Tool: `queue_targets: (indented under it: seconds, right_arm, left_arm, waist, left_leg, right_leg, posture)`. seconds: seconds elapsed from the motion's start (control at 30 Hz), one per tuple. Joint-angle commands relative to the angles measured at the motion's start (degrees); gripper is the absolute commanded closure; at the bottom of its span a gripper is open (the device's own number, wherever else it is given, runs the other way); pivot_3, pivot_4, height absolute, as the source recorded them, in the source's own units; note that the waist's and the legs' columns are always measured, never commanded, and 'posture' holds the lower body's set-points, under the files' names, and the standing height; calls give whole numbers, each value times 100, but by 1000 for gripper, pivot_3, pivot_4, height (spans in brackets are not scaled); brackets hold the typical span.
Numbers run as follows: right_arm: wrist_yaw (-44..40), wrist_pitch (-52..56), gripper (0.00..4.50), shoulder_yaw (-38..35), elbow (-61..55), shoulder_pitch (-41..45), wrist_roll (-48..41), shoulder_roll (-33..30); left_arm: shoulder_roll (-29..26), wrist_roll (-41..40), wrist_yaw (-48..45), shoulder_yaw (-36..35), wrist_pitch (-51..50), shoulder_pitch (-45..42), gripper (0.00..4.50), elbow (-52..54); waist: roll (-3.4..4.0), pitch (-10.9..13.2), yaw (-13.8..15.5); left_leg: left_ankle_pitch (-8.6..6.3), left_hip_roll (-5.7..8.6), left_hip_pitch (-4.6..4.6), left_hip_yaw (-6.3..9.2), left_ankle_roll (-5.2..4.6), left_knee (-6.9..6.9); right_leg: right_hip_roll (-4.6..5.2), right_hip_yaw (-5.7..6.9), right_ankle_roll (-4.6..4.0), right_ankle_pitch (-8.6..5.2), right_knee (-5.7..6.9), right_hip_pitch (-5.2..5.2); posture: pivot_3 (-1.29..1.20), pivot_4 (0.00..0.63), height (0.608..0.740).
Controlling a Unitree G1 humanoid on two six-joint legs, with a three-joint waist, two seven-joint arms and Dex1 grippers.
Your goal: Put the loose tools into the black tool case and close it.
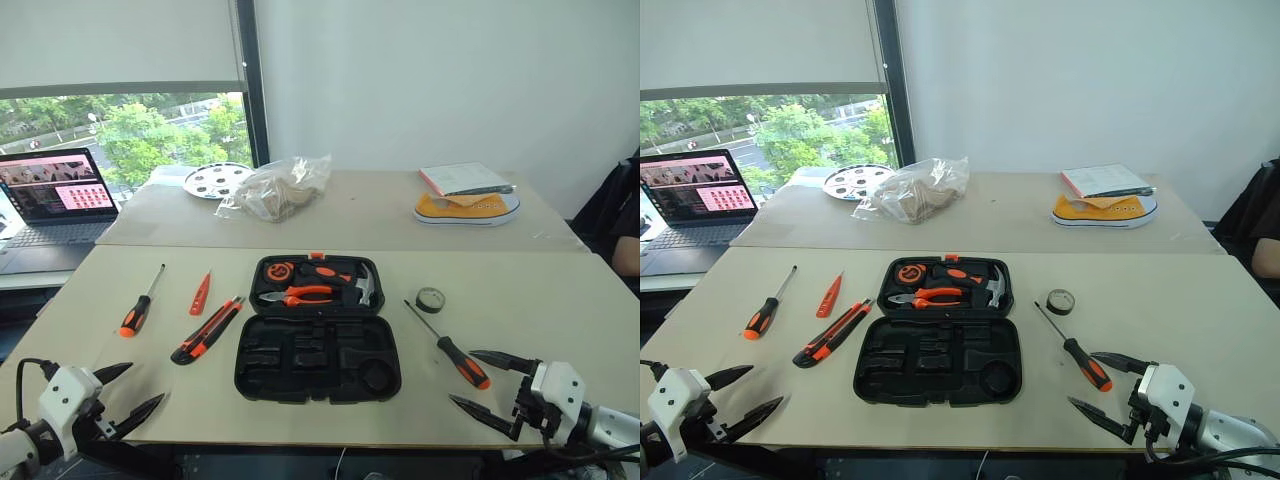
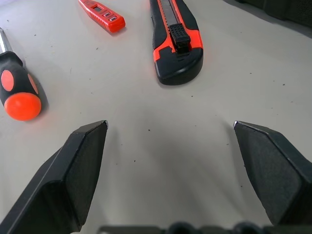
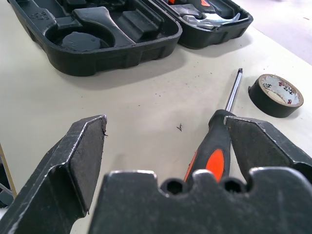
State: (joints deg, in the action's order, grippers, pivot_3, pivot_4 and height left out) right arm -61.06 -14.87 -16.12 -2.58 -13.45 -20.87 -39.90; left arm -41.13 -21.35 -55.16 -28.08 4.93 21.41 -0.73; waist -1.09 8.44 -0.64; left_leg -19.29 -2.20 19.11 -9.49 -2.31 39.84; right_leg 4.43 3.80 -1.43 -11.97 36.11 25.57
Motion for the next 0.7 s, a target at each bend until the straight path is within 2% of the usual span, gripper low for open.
queue_targets:
  seconds: [0.03,0.13,0.23,0.37,0.4,0.53,0.7]
  right_arm:
    - [-1,-155,0,103,-227,237,-243,179]
    - [200,161,0,454,-1025,619,-938,729]
    - [483,389,0,602,-1374,851,-1154,1085]
    - [464,298,0,842,-1403,920,-1060,1316]
    - [454,303,0,850,-1376,929,-1061,1324]
    - [434,371,0,865,-1292,1022,-1073,1276]
    - [455,555,0,985,-1339,1140,-1035,1259]
  left_arm:
    - [247,-411,433,-558,-223,123,35,190]
    - [989,-1147,1569,-1292,-1145,377,35,327]
    - [1457,-1402,2134,-1509,-1565,530,35,570]
    - [1708,-1712,2665,-1579,-2027,460,35,989]
    - [1655,-1806,2723,-1591,-2147,378,35,1055]
    - [850,-2184,3249,-1566,-3247,-525,35,1030]
    - [-486,-2047,3526,-770,-5055,-1965,35,173]
  waist:
    - [0,0,-2]
    - [-11,-3,-112]
    - [-11,-4,-97]
    - [-56,-31,82]
    - [-63,-35,137]
    - [-76,-41,207]
    - [-76,-43,132]
  left_leg:
    - [0,0,0,0,0,0]
    - [-2,-33,-3,-2,3,2]
    - [-6,-44,-37,7,14,-3]
    - [-10,-36,-41,5,14,-2]
    - [-12,-35,-43,7,17,-1]
    - [-18,-26,-41,8,36,3]
    - [-4,-30,-63,7,49,-1]
  right_leg:
    - [0,0,0,0,0,0]
    - [6,-26,-7,6,-5,-8]
    - [1,-28,-14,-1,-3,-32]
    - [-2,0,-17,-1,-5,-37]
    - [-1,6,-20,-1,-5,-40]
    - [0,8,-30,5,-1,-41]
    - [-11,7,-40,13,13,-53]
  posture:
    - [0,150,740]
    - [0,150,740]
    - [0,150,740]
    - [0,150,740]
    - [0,150,740]
    - [0,150,740]
    - [0,150,740]
